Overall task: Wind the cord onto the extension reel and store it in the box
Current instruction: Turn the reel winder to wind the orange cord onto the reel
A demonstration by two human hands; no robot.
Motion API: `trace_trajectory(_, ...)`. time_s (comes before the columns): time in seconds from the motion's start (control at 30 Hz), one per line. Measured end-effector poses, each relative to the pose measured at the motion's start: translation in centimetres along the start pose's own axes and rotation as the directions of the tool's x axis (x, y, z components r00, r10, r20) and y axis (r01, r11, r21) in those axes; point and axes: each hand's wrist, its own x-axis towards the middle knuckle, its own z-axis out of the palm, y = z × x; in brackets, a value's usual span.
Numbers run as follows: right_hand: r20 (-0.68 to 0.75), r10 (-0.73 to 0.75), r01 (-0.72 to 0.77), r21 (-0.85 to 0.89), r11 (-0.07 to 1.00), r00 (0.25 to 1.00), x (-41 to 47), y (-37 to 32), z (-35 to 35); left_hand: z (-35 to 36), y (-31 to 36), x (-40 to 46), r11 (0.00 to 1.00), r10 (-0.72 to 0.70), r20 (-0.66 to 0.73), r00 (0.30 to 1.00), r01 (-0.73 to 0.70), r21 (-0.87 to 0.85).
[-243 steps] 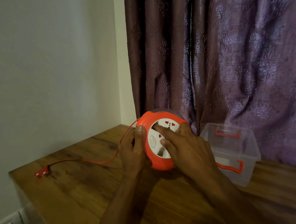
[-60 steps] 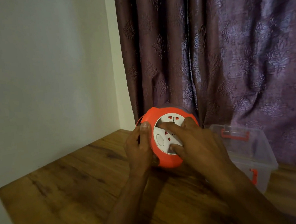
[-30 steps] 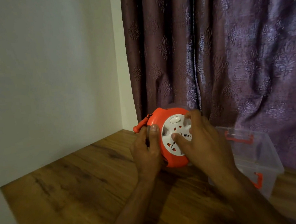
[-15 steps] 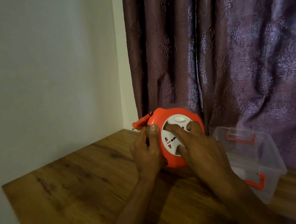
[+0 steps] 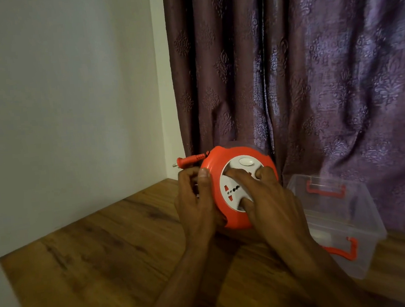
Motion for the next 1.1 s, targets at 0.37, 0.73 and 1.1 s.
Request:
trace_trajectory(0.37, 0.075, -0.080, 0.086, -0.076, 0.993, 0.994, -0.5, -0.7, 0.5, -1.1, 1.9, 1.1, 0.955, -0.269, -0.103, 0.958, 0.252, -0.157)
trace_trajectory(0.73, 0.075, -0.077, 0.085, -0.106, 0.991, 0.994, -0.7, -1.0, 0.5, -0.9, 1.4, 1.0, 0.965, -0.234, -0.108, 0.966, 0.217, -0.146)
trace_trajectory(1.1, -0.020, -0.063, 0.060, -0.117, 0.991, 0.998, -0.5, -1.2, 0.6, 0.2, 0.0, -0.2, 0.991, -0.083, -0.051, 0.995, 0.077, -0.113)
